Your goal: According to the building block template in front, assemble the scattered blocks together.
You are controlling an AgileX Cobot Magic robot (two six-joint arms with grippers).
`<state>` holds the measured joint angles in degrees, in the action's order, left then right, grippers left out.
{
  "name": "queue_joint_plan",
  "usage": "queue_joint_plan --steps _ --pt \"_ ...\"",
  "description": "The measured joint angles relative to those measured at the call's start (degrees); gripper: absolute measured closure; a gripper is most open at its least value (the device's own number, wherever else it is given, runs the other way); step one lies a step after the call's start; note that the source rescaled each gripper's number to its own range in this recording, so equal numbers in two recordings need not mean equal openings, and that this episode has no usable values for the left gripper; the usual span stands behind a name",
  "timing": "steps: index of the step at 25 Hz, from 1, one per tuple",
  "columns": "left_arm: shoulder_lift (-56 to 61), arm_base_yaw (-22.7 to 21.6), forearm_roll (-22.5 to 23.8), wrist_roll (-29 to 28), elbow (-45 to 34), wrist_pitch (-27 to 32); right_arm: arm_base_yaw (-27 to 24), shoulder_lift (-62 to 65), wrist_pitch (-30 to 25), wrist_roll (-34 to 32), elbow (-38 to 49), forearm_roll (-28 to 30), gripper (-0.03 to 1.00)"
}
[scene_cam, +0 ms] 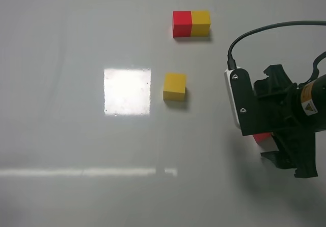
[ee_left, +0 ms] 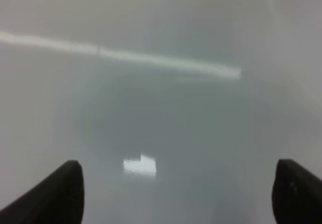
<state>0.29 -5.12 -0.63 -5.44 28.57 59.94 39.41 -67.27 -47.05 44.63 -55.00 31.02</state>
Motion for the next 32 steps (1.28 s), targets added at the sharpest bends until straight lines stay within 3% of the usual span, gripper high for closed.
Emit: queue_joint_plan --steps 4,7,12,20,32 --pt "0.0 0.0 0.0 0.0 0.0 0.0 -0.01 -0.32 -0.11 0.0 0.07 0.0 0.19" --pt "0.0 0.0 0.0 0.0 0.0 0.0 -0.01 -0.55 -0.11 0.0 0.24 0.0 0.44" --pt "0.0 0.0 0.0 0.0 0.0 0.0 -0.01 -0.55 -0.15 0.0 0.24 0.16 0.95" --pt "0.0 0.0 0.0 0.05 0.0 0.0 -0.01 -0.41 -0.58 -1.06 0.08 -0.24 0.96" --pt "0.0 0.0 0.0 0.05 0.0 0.0 6.28 -0.27 -15.82 -18.13 -19.88 -8.96 0.96"
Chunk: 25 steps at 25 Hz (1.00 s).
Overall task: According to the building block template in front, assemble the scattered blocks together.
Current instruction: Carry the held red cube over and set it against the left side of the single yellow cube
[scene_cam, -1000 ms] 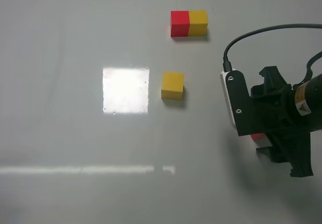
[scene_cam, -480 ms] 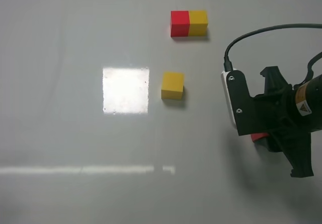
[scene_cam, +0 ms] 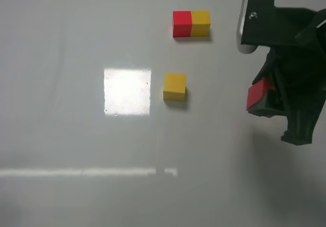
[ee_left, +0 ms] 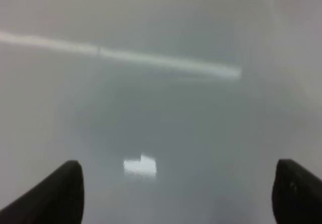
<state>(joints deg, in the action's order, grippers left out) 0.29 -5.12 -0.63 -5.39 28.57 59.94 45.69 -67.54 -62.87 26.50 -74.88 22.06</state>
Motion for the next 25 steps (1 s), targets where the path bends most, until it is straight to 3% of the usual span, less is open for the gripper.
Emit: queue_joint_plan --steps 5,9,19,25 --pt "0.0 0.0 0.0 0.0 0.0 0.0 4.72 -4.4 -5.75 -7.34 -12.26 -0.14 0.96" --pt "0.0 0.0 0.0 0.0 0.0 0.0 7.57 -9.95 -6.78 -9.91 -21.92 -0.03 0.96" --pt "0.0 0.0 0.0 0.0 0.0 0.0 11.97 -26.02 -7.14 -8.09 -39.64 0.18 0.96" --pt "0.0 0.0 0.0 0.0 0.0 -0.12 12.2 -33.86 -7.02 -5.27 -45.14 -0.11 0.96"
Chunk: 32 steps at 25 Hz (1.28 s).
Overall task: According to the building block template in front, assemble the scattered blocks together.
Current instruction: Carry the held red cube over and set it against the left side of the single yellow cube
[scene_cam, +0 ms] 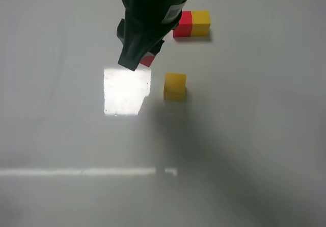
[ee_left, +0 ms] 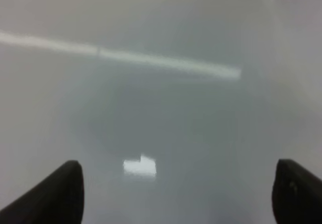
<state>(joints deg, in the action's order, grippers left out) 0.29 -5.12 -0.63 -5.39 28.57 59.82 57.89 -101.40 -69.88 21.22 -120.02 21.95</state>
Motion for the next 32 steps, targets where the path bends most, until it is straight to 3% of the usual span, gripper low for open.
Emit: queue_joint_plan --steps 14,32 --pt "0.0 0.0 -0.01 0.05 0.0 0.0 0.11 -10.01 0.2 1.93 -0.77 7.31 0.96" --pt "0.0 0.0 -0.01 0.0 0.0 0.0 -3.28 -10.73 0.8 -0.52 1.91 5.56 0.96"
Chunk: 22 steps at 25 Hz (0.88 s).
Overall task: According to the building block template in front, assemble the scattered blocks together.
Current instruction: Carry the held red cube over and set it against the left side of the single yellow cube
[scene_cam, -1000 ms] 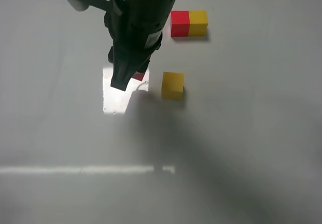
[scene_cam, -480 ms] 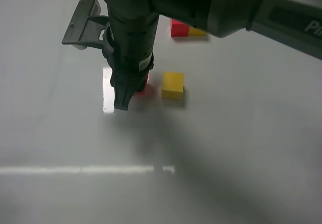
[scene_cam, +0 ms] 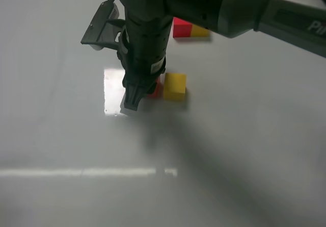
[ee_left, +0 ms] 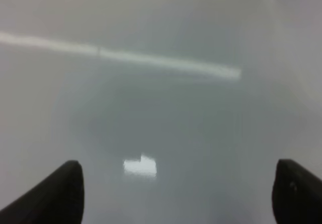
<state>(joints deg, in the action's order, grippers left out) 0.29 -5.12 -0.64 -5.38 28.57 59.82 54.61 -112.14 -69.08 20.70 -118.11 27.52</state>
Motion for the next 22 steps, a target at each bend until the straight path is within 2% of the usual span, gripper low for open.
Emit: queue_joint_plan --steps 22 --pt "0.0 0.0 -0.01 0.0 0.0 0.0 0.11 0.94 1.22 -1.42 2.36 1.07 0.96"
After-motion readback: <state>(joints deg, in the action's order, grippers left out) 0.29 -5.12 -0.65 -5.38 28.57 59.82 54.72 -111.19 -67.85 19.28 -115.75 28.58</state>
